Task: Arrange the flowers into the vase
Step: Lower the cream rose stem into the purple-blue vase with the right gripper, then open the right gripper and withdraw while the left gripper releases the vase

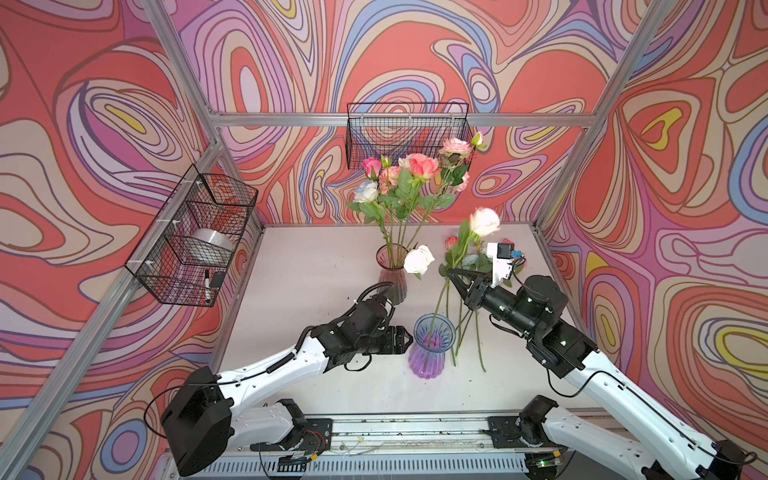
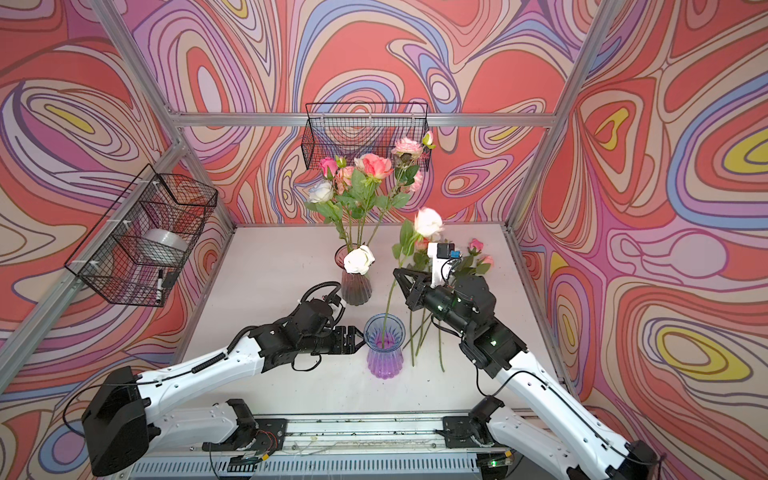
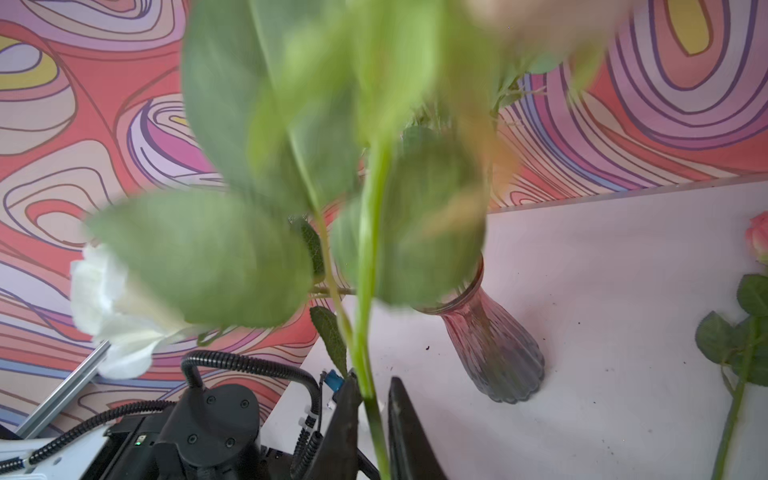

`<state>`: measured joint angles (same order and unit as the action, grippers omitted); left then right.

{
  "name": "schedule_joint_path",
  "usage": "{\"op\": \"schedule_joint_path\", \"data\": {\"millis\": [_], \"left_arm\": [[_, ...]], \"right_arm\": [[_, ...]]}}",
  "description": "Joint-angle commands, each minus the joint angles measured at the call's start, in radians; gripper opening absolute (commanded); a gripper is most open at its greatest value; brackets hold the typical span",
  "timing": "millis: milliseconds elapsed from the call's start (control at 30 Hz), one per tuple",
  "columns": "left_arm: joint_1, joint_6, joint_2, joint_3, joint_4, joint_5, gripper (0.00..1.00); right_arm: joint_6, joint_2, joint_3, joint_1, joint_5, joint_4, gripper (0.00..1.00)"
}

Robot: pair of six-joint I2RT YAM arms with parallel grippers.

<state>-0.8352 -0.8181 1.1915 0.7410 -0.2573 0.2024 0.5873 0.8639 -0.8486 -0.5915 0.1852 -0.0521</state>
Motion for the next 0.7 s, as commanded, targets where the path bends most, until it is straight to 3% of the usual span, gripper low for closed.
{"op": "schedule_joint_path", "data": {"millis": [0, 300, 500, 667], "left_arm": [[0.024, 0.025, -0.058, -0.002, -0.067, -0.046, 0.83], [0.087, 0.027, -0.182, -0.047, -0.116, -0.078, 0.83], [0.099, 0.021, -0.285, -0.059, -0.160, -0.182, 0.83], [0.099, -0.007, -0.422, -0.079, -0.209, -0.309, 0.83]], "right_arm": [[-0.023, -0.011, 0.017, -0.011, 0.019, -0.052, 0.19], [-0.062, -0.107, -0.016, -0.015, -0.043, -0.230, 0.23], [-0.054, -0.136, -0.035, -0.015, -0.230, -0.373, 0.23], [-0.044, -0.045, -0.087, -0.011, -0.432, -0.473, 0.24]]}}
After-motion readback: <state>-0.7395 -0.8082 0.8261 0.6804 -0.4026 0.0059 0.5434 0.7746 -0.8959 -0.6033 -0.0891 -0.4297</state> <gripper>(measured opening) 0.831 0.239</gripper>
